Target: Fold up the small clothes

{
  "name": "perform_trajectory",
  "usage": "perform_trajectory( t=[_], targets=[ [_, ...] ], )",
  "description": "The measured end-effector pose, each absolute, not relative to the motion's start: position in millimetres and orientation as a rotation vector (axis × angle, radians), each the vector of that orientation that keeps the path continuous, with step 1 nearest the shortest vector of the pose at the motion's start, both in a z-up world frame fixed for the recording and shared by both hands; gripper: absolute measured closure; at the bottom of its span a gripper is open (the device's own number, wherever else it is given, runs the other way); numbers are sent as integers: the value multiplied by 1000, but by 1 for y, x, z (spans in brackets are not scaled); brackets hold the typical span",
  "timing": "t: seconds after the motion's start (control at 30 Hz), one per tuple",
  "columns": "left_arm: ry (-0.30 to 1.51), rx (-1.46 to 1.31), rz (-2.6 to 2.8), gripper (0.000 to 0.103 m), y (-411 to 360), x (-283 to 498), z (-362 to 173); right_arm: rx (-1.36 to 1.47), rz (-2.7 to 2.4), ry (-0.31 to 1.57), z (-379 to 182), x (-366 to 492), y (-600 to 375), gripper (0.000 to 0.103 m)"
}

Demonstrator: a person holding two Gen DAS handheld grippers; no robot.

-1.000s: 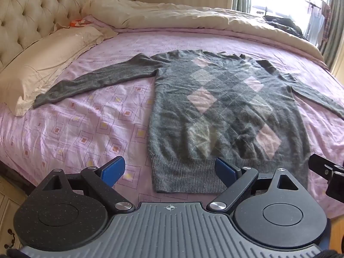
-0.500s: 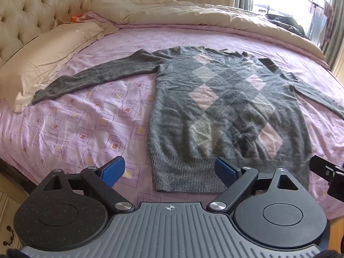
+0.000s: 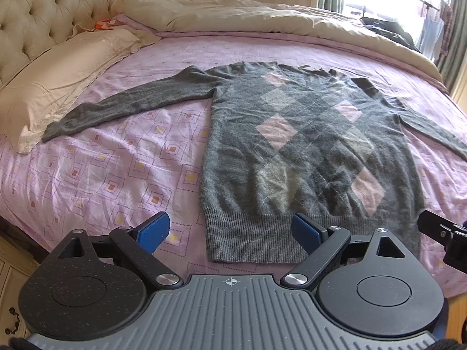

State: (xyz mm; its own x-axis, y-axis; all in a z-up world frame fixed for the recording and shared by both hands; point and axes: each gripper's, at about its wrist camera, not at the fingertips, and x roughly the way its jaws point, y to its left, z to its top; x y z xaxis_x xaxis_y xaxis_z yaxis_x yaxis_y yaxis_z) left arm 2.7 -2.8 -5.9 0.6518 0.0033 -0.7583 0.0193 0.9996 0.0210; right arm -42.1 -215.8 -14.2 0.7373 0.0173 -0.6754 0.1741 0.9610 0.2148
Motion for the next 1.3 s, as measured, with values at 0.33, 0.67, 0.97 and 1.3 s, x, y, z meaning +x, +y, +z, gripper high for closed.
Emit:
perform_trajectory(
  t=[0.33, 0.67, 0.97, 1.3],
  targets=[
    [870, 22, -7, 12, -2, 9, -6, 273, -86, 744, -12, -36, -215, 2],
    [881, 20, -7, 12, 1, 15, -8, 271, -92, 773, -19, -27, -216, 2],
    [903, 23, -12, 12, 0, 24, -13, 270, -98, 797, -22, -17, -215, 2],
    [925, 28, -12, 12, -3, 34, -18, 294, -89, 815, -26, -6, -219, 2]
  ],
)
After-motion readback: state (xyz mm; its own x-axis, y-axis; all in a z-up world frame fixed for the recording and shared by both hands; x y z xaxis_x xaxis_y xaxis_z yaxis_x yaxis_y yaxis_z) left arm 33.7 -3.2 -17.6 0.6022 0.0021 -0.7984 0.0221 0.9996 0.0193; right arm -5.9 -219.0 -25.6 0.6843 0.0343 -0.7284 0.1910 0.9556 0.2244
